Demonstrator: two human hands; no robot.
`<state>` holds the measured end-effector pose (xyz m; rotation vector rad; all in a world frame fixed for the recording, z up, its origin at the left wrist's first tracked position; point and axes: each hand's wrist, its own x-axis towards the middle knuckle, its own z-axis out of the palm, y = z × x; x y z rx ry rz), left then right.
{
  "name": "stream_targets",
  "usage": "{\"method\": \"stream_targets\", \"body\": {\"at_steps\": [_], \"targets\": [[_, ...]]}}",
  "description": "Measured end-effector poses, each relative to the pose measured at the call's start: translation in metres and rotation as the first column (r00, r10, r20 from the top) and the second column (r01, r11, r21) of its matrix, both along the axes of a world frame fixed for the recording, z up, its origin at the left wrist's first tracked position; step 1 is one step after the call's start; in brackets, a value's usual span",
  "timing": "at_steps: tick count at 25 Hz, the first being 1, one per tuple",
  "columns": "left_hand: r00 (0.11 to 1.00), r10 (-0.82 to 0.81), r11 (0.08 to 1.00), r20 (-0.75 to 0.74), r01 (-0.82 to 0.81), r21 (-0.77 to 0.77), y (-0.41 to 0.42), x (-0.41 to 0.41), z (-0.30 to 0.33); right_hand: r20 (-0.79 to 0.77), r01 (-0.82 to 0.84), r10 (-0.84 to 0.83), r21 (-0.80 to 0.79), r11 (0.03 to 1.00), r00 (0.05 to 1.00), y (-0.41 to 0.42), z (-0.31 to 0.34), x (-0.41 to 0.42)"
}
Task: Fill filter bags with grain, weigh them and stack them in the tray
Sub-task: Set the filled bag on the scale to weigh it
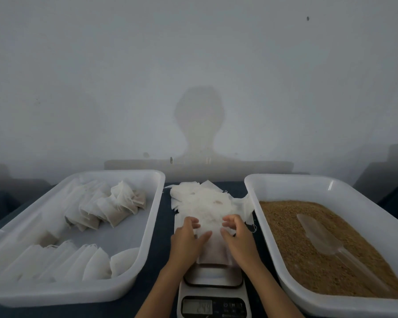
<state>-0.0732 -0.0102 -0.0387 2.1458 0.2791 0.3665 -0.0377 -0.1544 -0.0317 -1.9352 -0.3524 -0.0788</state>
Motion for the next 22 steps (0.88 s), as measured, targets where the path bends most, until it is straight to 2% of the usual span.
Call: {"method": "stream_targets", "body": {"at_steps": [3, 5, 7, 9, 11, 14, 16, 19, 22], "targets": [[0.994, 0.095, 0.977, -0.054, -0.083, 0.195, -0.004, 0.001, 0.01, 0.016, 0.015, -0.014, -0.052, 0.999, 1.0, 0.009, 0.005, 0.002], [0.994, 0.109, 0.977, -0.028, -0.101, 0.189, -0.004, -0.003, 0.018, 0.059, 0.017, -0.014, -0.056, 0.998, 0.998, 0.012, 0.01, -0.002], [0.999, 0.037, 0.987, -0.027, -0.033, 0.159, -0.004, -0.007, 0.026, 0.101, 0.001, 0.003, -0.047, 0.999, 0.995, 0.014, 0.021, -0.007], [1.0, -0.028, 0.981, -0.01, 0.029, 0.19, -0.003, -0.015, 0.04, 0.16, -0.041, 0.042, -0.014, 0.999, 0.986, 0.017, 0.037, -0.014], [0.998, -0.029, 0.971, 0.06, 0.013, 0.239, 0.002, -0.026, 0.061, 0.253, -0.106, 0.094, 0.037, 0.994, 0.963, 0.025, 0.059, -0.022], [0.981, 0.05, 0.954, 0.187, -0.102, 0.281, 0.025, -0.041, 0.092, 0.373, -0.22, 0.165, 0.109, 0.969, 0.913, 0.051, 0.092, -0.032], [0.966, 0.095, 0.956, 0.242, -0.156, 0.247, 0.048, -0.051, 0.11, 0.42, -0.266, 0.206, 0.088, 0.96, 0.884, 0.077, 0.106, -0.034], [0.956, 0.172, 0.936, 0.236, -0.234, 0.264, 0.089, -0.064, 0.122, 0.446, -0.338, 0.28, 0.053, 0.94, 0.85, 0.123, 0.112, -0.037], [0.941, 0.288, 0.896, 0.179, -0.331, 0.298, 0.138, -0.076, 0.117, 0.384, -0.424, 0.382, 0.028, 0.905, 0.84, 0.17, 0.104, -0.042]]}}
